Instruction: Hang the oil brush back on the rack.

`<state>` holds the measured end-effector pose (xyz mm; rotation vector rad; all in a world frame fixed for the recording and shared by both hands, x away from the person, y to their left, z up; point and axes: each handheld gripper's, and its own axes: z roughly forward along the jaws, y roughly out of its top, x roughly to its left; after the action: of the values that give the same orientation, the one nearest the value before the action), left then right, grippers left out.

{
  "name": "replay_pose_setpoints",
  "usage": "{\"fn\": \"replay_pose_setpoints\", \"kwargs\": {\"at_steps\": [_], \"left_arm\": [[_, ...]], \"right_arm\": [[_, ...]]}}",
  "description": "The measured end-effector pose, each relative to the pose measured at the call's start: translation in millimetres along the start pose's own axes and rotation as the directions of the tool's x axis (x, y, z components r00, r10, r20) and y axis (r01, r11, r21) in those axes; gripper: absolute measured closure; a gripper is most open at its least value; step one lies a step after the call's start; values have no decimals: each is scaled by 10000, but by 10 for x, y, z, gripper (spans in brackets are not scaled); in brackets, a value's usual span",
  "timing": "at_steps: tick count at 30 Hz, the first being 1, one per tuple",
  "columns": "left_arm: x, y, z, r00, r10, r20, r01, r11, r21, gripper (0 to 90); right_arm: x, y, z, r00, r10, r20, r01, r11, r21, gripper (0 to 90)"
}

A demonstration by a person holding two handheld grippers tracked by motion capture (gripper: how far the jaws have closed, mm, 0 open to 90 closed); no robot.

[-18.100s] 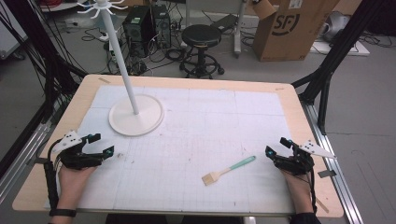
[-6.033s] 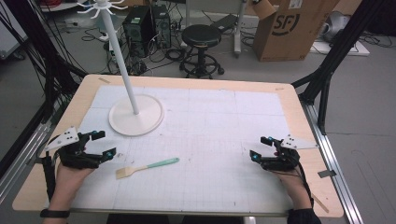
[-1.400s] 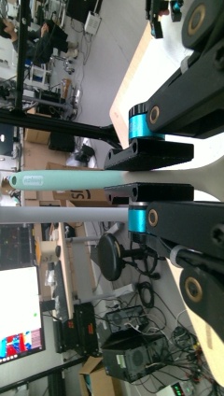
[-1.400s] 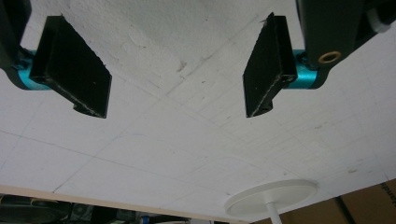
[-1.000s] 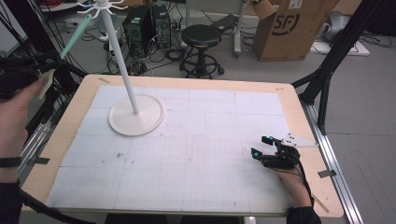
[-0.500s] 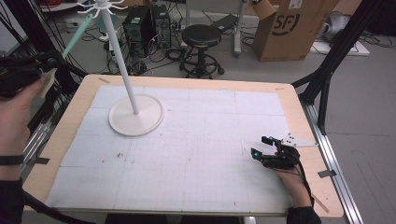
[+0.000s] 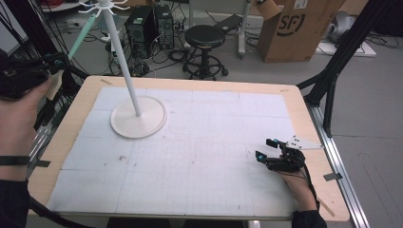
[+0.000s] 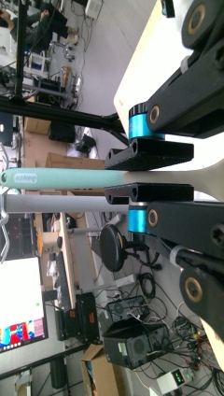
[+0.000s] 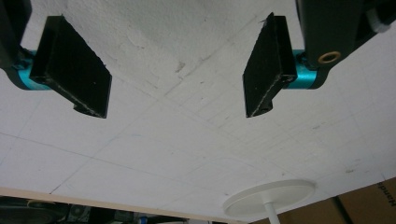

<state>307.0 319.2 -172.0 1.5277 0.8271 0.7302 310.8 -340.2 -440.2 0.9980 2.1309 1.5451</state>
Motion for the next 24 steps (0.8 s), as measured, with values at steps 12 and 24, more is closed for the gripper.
{"fn": "replay_pose_setpoints", "kwargs": {"at_steps": [12, 24], "left_arm": [[65, -109, 162, 9994, -172, -305, 174, 9998, 66, 808], [46, -570, 147, 9956, -510, 787, 513, 9987, -10, 348]], "right_arm": [[-4, 0, -1, 10000, -1, -2, 1, 10000, -16, 234], [-8, -4, 10, 10000, -20, 2, 20, 10000, 43, 234]]}}
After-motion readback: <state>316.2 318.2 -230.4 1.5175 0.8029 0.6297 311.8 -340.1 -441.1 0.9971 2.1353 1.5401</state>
